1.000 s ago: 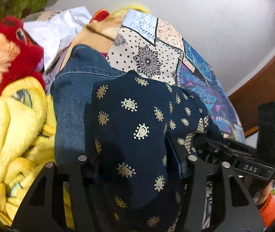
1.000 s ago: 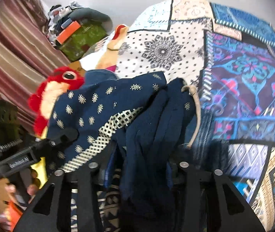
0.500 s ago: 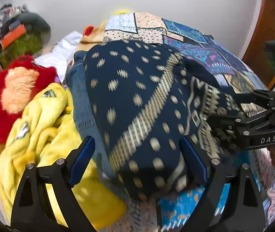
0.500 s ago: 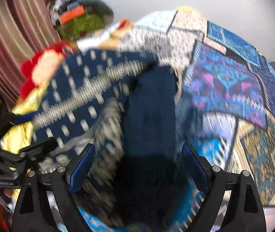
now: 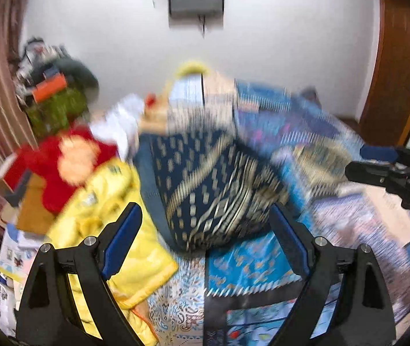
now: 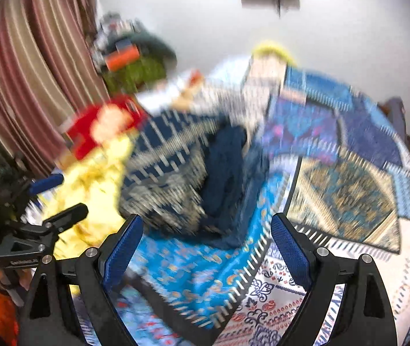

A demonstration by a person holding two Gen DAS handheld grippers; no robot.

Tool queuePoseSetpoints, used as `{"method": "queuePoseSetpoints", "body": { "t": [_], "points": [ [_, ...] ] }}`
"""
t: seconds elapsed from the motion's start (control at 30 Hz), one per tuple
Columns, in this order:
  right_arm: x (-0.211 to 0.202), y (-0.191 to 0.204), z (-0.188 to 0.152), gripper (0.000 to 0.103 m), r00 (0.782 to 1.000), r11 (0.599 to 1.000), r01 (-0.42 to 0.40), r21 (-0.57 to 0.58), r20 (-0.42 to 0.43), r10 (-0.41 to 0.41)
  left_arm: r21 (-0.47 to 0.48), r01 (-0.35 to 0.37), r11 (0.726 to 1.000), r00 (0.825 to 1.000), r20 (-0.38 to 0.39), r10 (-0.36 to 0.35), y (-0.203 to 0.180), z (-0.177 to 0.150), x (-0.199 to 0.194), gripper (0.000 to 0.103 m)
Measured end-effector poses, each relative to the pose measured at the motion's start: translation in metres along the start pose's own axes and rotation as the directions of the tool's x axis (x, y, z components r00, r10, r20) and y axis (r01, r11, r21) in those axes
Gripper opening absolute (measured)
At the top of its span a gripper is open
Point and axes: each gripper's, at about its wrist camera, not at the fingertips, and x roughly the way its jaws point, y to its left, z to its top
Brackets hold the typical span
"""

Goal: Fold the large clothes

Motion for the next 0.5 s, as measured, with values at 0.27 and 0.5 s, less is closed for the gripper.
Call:
{"method": "queuePoseSetpoints", "body": {
  "t": [0.27,0.5],
  "points": [
    [-0.158,0.045,0.014,0.089,0.930,0.997,-0.036,-0.072,0.363,0.060,-0.040,0.011,0.999,0.937,0.350,0.004,-0.027,0.035,-0.147,0.090],
    [-0.254,0.073,-0.019,0.089,0.833,0.993,-0.059,-0.102,0.544,0.105,-0.031,-0.010,0.999,0.857,0.515,0.025,-0.055,0.019,-0.227,0.090]
  ]
}}
